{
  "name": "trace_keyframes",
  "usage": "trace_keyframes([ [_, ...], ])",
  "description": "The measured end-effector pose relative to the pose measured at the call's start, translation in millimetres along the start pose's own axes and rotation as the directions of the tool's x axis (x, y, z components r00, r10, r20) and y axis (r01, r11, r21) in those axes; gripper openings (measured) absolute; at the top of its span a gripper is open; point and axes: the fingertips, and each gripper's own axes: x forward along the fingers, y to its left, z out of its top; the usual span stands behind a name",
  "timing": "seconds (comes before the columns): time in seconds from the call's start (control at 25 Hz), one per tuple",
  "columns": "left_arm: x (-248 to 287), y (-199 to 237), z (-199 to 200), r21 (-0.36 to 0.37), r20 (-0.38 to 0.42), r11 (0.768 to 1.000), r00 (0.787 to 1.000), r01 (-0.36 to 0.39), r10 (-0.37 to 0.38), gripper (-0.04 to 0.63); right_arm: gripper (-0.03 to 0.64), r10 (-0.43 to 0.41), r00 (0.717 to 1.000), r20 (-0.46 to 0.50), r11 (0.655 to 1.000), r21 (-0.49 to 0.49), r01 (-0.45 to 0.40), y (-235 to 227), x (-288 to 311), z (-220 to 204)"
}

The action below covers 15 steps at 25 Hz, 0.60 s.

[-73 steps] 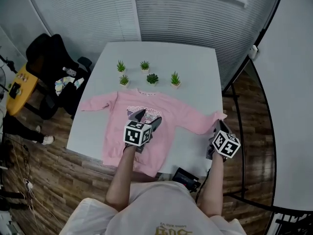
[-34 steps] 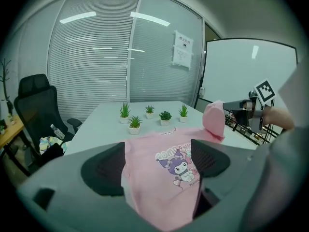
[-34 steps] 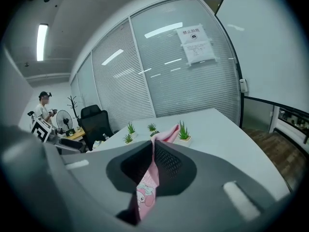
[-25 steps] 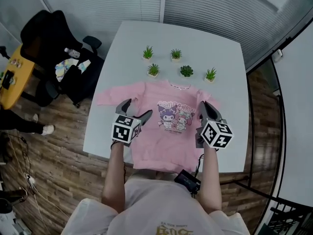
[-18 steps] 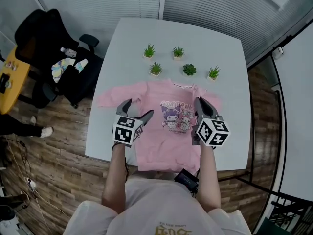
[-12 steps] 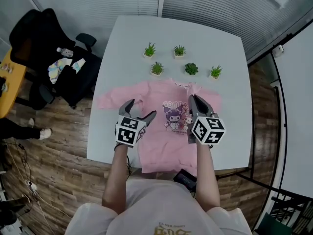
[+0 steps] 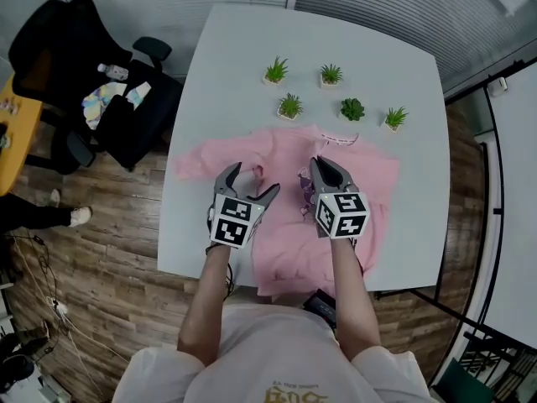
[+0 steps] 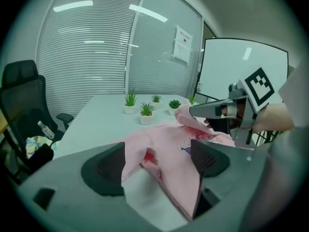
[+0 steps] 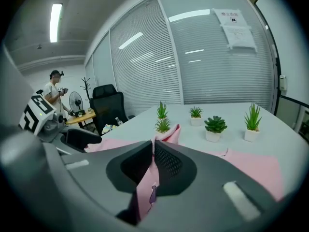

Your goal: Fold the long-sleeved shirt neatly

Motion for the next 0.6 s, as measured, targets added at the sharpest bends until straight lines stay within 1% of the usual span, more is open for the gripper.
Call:
trace_keyframes([
  [0.12,2.9,8.8,-6.4,0.003,-0.004,1.0,1.0,-0.02,0.02,0.431,0.026,0.002,0.998,-0.066,0.999,-0.034,-0.004,5.3,20.4,-25.6],
  [0.24,6.5,16.4,-18.1,-0.015,-0.023,1.0,0.999,-0.023,0.023,0.431,0.026,0.006,0.995,-0.101,0.999,-0.043,-0.01,10.3,32.6,-44.0],
  [0.4,7.7,25.1,-28.9,-0.034,-0.041,0.999,0.999,-0.03,0.029,0.433,0.028,0.001,0.99,-0.139,0.999,-0.048,-0.008,16.0,43.9,-59.0],
  [0.52,7.0,29.1,-32.0,-0.049,-0.044,0.998,0.998,-0.035,0.033,0.433,0.032,0.021,0.985,-0.174,0.999,-0.038,-0.028,21.6,48.7,-66.4],
  [0.56,6.4,30.0,-32.4,-0.053,-0.044,0.998,0.998,-0.036,0.034,0.433,0.045,0.033,0.984,-0.176,0.999,-0.029,-0.039,24.1,49.0,-67.0],
  [0.6,5.8,30.9,-32.8,-0.056,-0.043,0.998,0.998,-0.038,0.035,0.433,0.087,0.046,0.984,-0.174,0.999,-0.02,-0.05,26.9,49.1,-66.8],
])
